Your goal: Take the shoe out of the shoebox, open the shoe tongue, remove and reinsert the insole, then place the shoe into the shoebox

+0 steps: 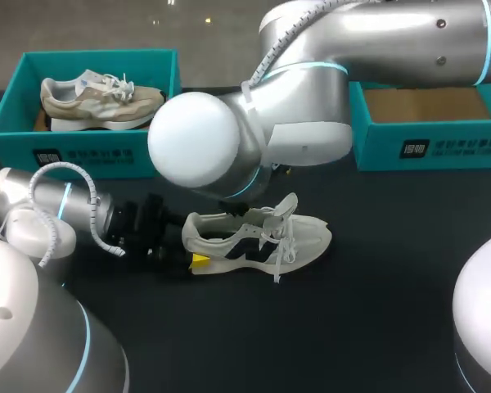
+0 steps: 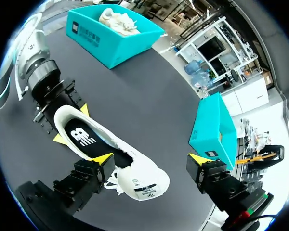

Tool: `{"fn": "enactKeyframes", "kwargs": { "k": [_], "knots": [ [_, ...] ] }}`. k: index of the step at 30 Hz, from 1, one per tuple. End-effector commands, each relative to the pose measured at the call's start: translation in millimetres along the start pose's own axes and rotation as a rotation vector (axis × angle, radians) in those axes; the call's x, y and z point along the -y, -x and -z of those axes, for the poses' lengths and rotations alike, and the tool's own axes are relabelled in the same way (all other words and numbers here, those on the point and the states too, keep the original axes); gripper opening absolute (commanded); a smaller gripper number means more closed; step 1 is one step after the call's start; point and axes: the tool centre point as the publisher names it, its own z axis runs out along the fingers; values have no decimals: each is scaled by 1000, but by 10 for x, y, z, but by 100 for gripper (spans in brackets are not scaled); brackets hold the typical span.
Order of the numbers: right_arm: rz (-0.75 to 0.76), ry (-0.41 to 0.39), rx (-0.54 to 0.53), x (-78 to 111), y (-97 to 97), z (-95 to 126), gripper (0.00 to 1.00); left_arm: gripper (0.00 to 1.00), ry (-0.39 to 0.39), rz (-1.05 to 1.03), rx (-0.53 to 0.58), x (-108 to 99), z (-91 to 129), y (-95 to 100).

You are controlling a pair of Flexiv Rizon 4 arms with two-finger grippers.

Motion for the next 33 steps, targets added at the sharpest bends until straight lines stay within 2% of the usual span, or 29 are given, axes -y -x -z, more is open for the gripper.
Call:
{"fn": "enactKeyframes", "kwargs": {
  "k": [1,2,3,4,6,12,29,33],
  "knots": [
    [306,146,-116,36,47,21,76,0,3,1,-1,-45,-13,23],
    [312,145,-128,34,48,27,49,0,3,1,-1,-45,-13,23],
    [314,140,-127,31,49,28,33,0,3,1,-1,-45,-13,23],
    [323,138,-132,27,50,29,20,0,3,1,-1,-45,-13,23],
    [331,136,-132,19,44,30,0,0,3,1,-1,-45,-13,23],
    [363,156,-154,-1,40,32,0,0,3,1,-1,-45,-13,23],
    [381,137,-144,-24,39,38,0,0,3,1,-1,-45,-13,23],
    [472,190,-196,-8,-5,-34,0,0,3,1,-1,-45,-13,23]
  ]
}}
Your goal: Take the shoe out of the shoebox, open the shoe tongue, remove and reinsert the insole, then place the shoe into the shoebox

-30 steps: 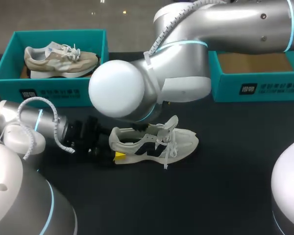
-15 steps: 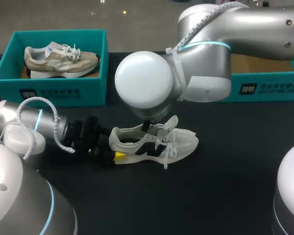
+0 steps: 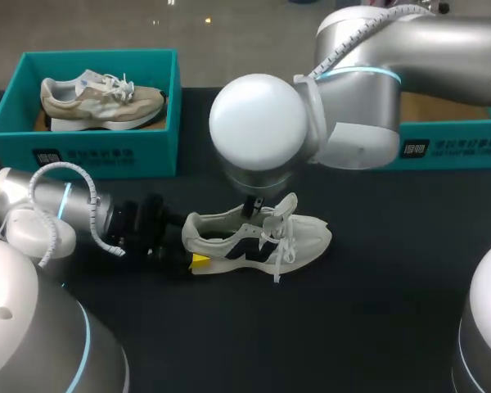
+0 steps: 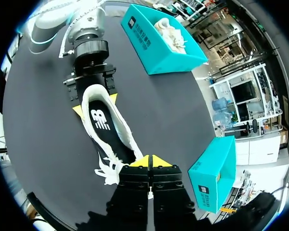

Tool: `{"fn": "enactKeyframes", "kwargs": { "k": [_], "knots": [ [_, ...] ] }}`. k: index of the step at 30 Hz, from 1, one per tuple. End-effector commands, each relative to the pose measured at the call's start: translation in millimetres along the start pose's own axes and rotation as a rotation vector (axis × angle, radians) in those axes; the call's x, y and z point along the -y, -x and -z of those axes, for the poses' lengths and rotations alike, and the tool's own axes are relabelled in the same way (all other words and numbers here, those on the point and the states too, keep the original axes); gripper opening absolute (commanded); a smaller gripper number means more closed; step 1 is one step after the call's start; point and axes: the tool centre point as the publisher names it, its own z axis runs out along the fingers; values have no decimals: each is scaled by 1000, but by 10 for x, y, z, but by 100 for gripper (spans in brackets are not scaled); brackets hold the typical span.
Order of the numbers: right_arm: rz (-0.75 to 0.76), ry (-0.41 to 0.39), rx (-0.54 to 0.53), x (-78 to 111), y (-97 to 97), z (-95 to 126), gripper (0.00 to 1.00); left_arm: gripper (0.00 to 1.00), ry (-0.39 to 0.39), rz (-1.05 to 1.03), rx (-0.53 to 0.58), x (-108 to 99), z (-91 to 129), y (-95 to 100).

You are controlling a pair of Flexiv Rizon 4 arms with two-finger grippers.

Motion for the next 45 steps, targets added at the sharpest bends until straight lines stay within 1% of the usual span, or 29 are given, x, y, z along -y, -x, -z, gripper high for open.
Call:
{"fn": "enactKeyframes", "kwargs": {
  "k": [1,2,4,8,13,14,15,27,35,39,42,45],
  "knots": [
    [69,57,-63,68,3,-116,0,0,3,1,-1,-45,-13,23],
    [74,80,-88,69,9,-130,0,0,3,1,-1,-45,-13,23],
    [134,83,-112,71,22,-168,0,0,3,1,-1,-45,-13,23],
    [186,103,-147,76,42,-233,0,0,3,1,-1,-45,-13,23],
    [247,88,-190,69,29,-280,0,0,3,1,-1,-45,-13,23],
    [251,87,-197,66,18,-282,0,0,3,1,-1,-45,-13,23],
    [237,63,-196,67,10,-284,0,0,3,1,-1,-45,-13,23],
    [237,63,-196,67,10,-284,0,0,3,1,-1,-45,-13,23],
    [293,96,-229,-185,-281,-264,0,0,3,1,-1,-45,-13,23],
    [302,96,-241,-224,-348,-268,0,0,3,1,-1,-45,-13,23],
    [312,101,-270,-239,-406,-285,0,0,3,1,-1,-45,-13,23],
    [338,84,-280,-256,-443,-300,0,0,3,1,-1,-45,-13,23]
  ]
}}
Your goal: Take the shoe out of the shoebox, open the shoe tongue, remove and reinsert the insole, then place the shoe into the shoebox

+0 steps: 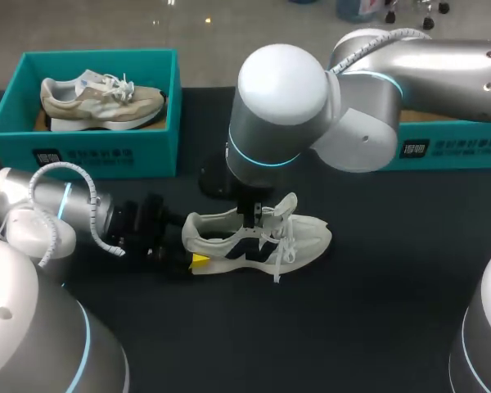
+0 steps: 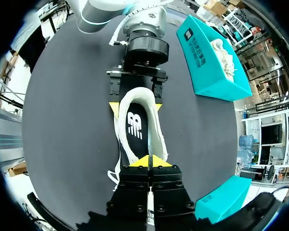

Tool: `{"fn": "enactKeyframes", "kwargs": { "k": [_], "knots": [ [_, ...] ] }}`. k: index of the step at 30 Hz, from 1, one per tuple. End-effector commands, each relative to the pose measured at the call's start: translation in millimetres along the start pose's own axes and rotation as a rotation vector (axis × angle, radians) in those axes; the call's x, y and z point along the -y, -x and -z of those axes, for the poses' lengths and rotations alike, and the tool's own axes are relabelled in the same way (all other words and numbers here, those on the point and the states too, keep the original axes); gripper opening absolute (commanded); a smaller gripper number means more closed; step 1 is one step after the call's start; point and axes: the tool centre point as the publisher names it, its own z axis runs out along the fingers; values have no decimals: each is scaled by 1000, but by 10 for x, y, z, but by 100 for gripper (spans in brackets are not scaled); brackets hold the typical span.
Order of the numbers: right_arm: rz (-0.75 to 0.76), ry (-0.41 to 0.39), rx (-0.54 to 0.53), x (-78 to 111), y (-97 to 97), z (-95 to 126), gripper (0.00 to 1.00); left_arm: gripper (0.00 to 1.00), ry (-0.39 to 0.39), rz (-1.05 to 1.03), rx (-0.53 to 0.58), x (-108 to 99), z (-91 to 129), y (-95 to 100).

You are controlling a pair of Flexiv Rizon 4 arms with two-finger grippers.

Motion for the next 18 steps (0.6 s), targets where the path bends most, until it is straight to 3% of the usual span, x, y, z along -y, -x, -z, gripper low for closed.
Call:
{"fn": "enactKeyframes", "kwargs": {
  "k": [1,13,18],
  "knots": [
    [19,-22,-13,-64,12,-74,0,0,3,1,-1,-45,-13,23],
    [19,-22,-13,-64,12,-74,0,0,3,1,-1,-45,-13,23],
    [61,-56,-30,-217,7,-213,0,0,3,1,-1,-45,-13,23]
  ]
}}
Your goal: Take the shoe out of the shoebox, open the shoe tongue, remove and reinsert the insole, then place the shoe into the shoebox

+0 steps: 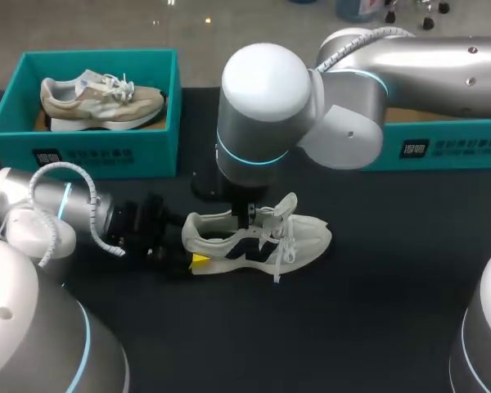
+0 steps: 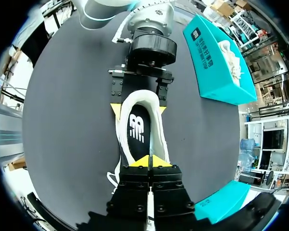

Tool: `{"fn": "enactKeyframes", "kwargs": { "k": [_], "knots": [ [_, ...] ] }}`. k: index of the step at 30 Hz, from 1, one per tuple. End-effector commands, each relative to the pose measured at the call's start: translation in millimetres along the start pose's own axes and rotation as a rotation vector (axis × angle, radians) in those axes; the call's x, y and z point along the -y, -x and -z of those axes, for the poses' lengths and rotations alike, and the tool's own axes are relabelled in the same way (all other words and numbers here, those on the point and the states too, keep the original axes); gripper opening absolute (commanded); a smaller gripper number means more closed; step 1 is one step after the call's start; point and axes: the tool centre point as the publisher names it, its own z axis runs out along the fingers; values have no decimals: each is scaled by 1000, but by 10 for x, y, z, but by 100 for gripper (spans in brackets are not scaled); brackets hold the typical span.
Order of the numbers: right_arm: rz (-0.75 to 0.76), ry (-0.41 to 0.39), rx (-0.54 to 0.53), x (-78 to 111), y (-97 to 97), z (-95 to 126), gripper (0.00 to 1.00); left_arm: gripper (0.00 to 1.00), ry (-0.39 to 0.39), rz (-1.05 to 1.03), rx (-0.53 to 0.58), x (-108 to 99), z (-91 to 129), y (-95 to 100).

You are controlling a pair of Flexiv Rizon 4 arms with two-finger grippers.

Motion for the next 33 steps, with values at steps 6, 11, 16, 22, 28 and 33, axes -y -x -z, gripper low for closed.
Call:
{"fn": "enactKeyframes", "kwargs": {
  "k": [6,11,16,22,28,33],
  "knots": [
    [53,-53,-65,-248,-18,-295,0,0,3,1,-1,-45,-13,23],
    [76,-68,-106,-267,-37,-408,0,0,3,1,-1,-45,-13,23],
    [84,-87,-134,-202,-29,-547,0,0,3,1,-1,-45,-13,23],
    [72,-121,-159,-69,-46,-583,0,0,3,1,-1,-45,-13,23],
    [86,-153,-201,-12,-138,-532,0,0,3,1,-1,-45,-13,23],
    [89,-172,-249,3,-231,-488,0,0,3,1,-1,-45,-13,23]
  ]
}}
